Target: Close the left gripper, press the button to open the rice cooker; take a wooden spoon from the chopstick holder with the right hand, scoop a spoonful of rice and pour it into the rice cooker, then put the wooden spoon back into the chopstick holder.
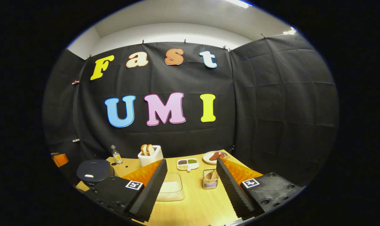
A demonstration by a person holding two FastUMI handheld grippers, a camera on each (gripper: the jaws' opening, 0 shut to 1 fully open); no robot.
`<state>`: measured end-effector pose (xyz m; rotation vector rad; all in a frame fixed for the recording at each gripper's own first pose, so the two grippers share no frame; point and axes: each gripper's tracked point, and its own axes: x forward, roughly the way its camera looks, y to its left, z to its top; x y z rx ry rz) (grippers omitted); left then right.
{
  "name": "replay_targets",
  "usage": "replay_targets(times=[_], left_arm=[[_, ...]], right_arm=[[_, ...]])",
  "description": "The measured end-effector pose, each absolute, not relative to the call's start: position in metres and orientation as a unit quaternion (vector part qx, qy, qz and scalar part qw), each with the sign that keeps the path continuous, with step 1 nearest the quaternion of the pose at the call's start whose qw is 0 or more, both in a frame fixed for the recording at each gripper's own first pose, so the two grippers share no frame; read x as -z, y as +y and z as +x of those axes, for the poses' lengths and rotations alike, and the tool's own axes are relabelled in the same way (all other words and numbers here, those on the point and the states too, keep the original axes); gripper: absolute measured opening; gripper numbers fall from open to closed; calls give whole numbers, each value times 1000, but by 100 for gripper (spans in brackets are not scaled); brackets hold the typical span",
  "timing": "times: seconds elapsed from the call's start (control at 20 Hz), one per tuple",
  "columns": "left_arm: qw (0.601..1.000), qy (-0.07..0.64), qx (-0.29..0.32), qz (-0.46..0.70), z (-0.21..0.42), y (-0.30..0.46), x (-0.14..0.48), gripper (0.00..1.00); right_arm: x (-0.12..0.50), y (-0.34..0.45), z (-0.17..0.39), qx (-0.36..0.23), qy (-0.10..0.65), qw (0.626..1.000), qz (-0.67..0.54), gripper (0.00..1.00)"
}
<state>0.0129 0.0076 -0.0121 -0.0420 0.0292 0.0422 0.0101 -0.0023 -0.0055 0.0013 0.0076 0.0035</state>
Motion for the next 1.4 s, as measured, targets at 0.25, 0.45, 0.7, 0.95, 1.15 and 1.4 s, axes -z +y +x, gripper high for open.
replay_targets(times=[0.25,0.45,0.7,0.95,1.15,1.4], left_arm=[[998,38,-38,-31,26,10,18,95],[998,45,-49,-24,44,9,16,95],[995,60,-82,-14,71,21,14,95],[992,79,-96,-7,94,35,15,93],[990,107,-87,-17,109,36,26,60],[985,147,-90,-31,118,42,47,27]], right_arm=[[10,-7,20,-3,24,1000,0,98],[11,-15,38,-5,35,999,-1,98],[18,-18,71,-19,48,999,3,98],[29,-15,95,-44,59,997,2,98],[38,-4,108,-74,70,995,1,98],[43,-4,118,-91,77,993,5,98]])
